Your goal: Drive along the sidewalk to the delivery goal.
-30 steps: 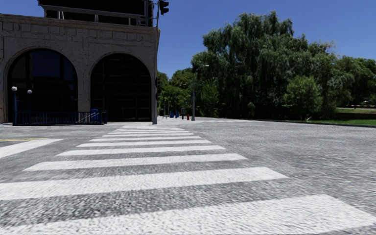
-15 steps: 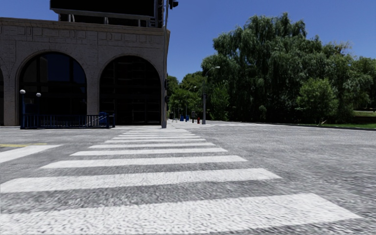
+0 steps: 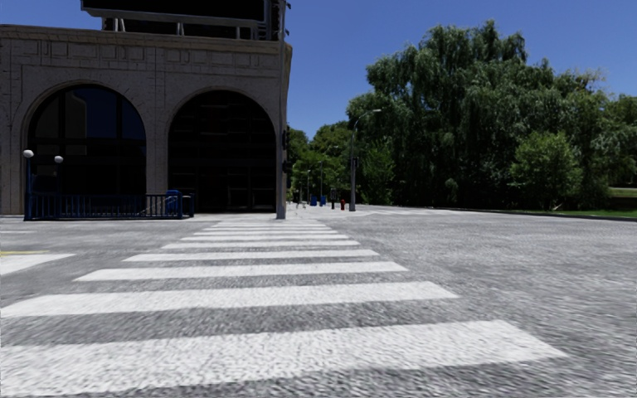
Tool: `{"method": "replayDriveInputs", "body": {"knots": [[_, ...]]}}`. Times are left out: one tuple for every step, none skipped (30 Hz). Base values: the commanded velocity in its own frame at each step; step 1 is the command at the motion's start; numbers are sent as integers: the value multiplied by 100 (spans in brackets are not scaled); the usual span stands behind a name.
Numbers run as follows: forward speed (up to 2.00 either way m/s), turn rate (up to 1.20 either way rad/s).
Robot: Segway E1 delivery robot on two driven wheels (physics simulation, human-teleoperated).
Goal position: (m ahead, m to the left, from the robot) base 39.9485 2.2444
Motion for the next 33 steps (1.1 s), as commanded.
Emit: {"method": "replayDriveInputs", "body": {"knots": [[200,39],[200,39],[200,39],[200,39],[200,39],[200,39],[200,39],[200,39],[200,39],[200,26],[200,26],[200,0],[200,0],[200,0],[200,0],[200,0],[200,0],[200,0],[200,0],[200,0],[200,0],[200,0],[200,0],[200,0],[200,0],[200,0],[200,0],[200,0],[200,0],[200,0],[200,0],[200,0],[200,0]]}}
